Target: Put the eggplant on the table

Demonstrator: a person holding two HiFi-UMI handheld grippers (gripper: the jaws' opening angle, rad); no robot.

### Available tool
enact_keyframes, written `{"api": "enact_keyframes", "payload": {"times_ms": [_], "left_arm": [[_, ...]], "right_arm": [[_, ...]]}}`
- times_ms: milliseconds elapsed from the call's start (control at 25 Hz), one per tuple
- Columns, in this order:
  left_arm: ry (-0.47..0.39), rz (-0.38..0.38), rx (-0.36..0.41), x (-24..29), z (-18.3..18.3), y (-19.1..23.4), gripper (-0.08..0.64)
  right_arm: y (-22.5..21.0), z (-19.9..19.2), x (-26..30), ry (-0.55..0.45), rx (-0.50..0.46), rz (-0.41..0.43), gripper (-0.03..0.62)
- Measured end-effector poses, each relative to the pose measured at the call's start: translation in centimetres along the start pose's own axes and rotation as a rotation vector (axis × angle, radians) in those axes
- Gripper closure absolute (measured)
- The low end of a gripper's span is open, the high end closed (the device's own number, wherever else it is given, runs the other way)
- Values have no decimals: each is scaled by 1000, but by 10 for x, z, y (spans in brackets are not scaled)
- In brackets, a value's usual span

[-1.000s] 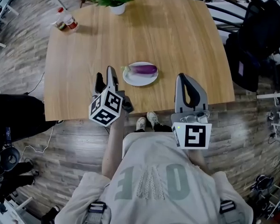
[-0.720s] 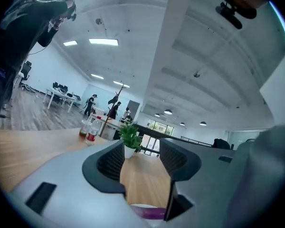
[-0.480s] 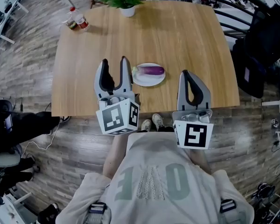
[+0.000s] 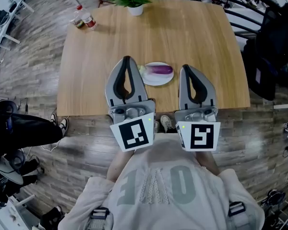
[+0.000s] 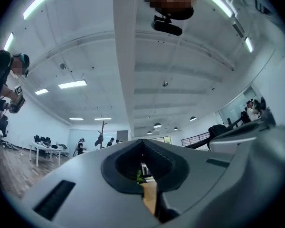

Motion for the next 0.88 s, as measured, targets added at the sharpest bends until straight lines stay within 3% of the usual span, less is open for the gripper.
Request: {"api": "enact_keyframes", "payload": {"times_ms": [120, 400, 880], "left_arm": [[3, -36, -21, 0, -1, -2, 551], [-7, -73, 19, -1, 5, -8, 551], [33, -31, 28, 3, 1, 0, 551]], "right_arm": [[-1, -1, 1, 0, 1, 1, 574], [-5, -5, 1, 50, 10, -7, 574], [-11, -20, -1, 94, 42, -5, 574]]}}
Point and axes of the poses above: the fingertips, and each gripper's own axes: x forward along the fingers, y to its left, z out of its top, the point moved 10 cm from there along -x, backward along the fingers
